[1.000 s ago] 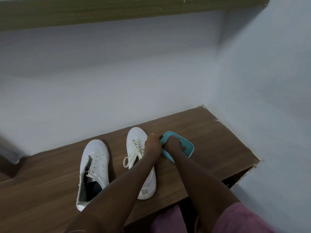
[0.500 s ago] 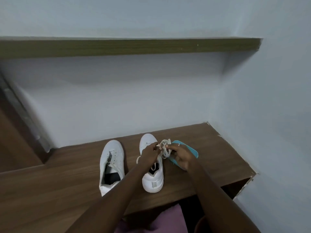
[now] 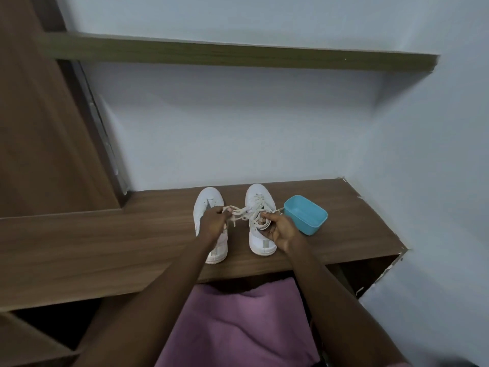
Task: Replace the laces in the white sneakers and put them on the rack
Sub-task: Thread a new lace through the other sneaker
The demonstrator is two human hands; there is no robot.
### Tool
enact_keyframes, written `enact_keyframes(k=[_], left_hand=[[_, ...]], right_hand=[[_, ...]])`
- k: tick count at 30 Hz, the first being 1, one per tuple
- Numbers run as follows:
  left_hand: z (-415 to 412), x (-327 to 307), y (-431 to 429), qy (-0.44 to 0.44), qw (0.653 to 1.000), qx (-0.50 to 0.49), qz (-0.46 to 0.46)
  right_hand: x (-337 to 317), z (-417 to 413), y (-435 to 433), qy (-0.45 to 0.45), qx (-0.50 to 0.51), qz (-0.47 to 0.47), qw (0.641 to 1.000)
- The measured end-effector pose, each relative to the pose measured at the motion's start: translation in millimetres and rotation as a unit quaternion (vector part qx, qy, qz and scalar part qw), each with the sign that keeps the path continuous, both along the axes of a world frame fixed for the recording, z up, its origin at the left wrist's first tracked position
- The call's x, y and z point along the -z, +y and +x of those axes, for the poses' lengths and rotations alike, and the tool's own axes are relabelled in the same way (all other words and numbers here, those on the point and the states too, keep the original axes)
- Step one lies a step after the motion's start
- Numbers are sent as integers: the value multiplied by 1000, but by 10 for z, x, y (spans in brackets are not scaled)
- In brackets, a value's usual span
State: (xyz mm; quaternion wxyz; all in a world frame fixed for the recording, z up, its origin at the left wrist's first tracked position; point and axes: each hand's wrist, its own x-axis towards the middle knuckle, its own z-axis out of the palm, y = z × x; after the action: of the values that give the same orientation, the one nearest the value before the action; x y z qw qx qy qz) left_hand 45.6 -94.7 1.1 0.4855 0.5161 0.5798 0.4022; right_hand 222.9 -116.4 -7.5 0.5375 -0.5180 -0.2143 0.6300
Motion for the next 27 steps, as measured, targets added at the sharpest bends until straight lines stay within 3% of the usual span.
enact_keyframes(k=[8,11,13,16,19,24,26,27], left_hand=[[-238,-75,171,-195,975,-70,-81],[-251,-27,267,-208,971,-69,-92],[-250,-11,308,-221,969,-63,-92],[-240,37,349,-267,959,-39,-86],[-225,86,379,-283,956,-4,-76],[-250,143,442,-193,980,-25,-35],[-260,139,450,-171,984,-47,-17],[-258,130,451,-165,985,-47,-10]], right_hand=[[66,-88,99,-62,40,-19,997],[153,-69,206,-93,75,-48,992],[218,-105,277,-171,71,-63,981],[216,-189,329,-381,20,-30,924],[108,-298,341,-575,-51,43,816],[22,-462,459,-712,-77,53,696],[-31,-487,496,-715,-74,63,692],[-53,-499,518,-682,-72,80,724]])
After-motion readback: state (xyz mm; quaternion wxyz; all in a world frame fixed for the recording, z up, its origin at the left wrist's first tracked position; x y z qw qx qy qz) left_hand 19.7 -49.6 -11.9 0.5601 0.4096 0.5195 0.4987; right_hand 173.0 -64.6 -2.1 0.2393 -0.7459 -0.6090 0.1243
